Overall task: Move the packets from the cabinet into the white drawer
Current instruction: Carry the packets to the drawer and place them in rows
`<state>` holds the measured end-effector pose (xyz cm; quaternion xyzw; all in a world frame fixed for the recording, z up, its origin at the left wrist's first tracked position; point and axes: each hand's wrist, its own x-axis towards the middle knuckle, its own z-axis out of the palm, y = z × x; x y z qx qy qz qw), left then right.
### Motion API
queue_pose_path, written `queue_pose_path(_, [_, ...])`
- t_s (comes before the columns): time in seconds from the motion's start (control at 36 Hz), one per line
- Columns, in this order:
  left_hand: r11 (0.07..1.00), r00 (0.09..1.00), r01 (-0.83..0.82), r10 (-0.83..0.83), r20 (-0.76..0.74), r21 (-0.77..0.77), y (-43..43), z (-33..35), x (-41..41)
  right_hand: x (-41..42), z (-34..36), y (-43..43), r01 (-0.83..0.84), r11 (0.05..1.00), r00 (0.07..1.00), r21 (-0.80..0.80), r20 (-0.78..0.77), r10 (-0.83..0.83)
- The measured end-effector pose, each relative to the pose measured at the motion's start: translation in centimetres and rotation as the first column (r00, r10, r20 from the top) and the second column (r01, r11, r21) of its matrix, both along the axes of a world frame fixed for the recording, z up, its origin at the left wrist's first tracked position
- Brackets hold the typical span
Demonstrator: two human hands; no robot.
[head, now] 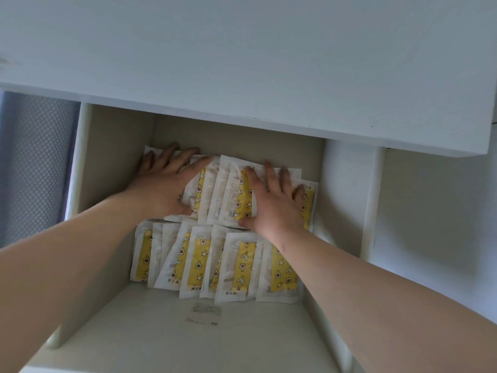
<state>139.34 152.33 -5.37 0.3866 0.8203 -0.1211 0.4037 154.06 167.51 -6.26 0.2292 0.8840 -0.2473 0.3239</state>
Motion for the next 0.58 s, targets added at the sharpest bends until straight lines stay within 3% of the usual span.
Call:
queue_pose_path(0.22, [0.975,0.983,-0.181,0.185,-0.018,0.132,0.2,2.8,1.6,-0.3,2.5,-1.0,0.026,0.998,0.997,0.049,-0.078,-0.022])
queue_pose_path(0.58, [0.838,0.871,-0.489,0.485,0.078,0.241,-0.2,12.2,6.7,1.2,12.8,-4.5,0.333,0.943,0.938,-0.019,-0.091,-0.333])
